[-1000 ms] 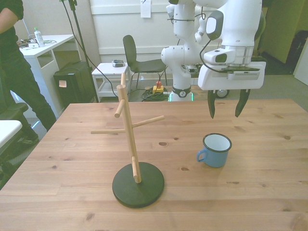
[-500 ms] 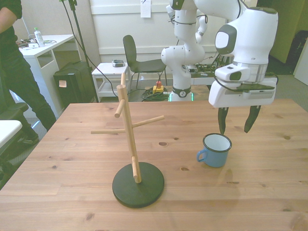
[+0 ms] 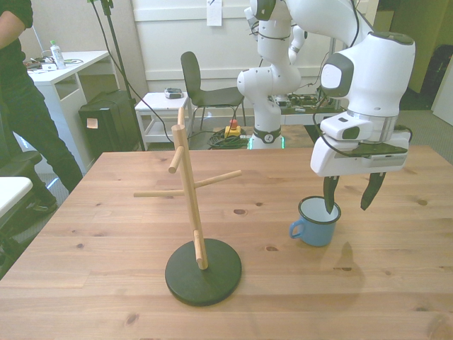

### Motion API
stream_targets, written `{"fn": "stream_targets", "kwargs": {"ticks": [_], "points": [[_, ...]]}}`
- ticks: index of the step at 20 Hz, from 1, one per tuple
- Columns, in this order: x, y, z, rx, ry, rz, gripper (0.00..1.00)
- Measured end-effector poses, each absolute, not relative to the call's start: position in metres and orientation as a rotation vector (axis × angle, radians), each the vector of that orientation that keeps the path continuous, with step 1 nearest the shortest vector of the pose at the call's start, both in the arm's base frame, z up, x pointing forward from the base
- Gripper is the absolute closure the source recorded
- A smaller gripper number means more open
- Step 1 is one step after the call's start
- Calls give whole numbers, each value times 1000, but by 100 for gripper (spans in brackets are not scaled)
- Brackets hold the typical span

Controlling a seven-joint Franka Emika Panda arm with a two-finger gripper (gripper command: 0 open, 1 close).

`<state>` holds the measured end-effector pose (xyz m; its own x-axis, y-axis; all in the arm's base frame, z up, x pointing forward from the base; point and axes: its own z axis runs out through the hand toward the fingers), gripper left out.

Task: Hang the mug

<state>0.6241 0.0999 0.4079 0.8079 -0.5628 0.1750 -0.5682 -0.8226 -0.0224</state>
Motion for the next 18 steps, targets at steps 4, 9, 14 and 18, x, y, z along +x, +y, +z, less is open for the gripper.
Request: {"fn": "stream_targets", "kwargs": {"ticks": [4, 9, 14, 18], "points": [[626, 95, 403, 2951, -932, 264, 100], [626, 91, 402, 2945, -939, 263, 100], [627, 83, 399, 2937, -947, 257, 100], [628, 80, 396, 2933, -949, 250, 100]]}}
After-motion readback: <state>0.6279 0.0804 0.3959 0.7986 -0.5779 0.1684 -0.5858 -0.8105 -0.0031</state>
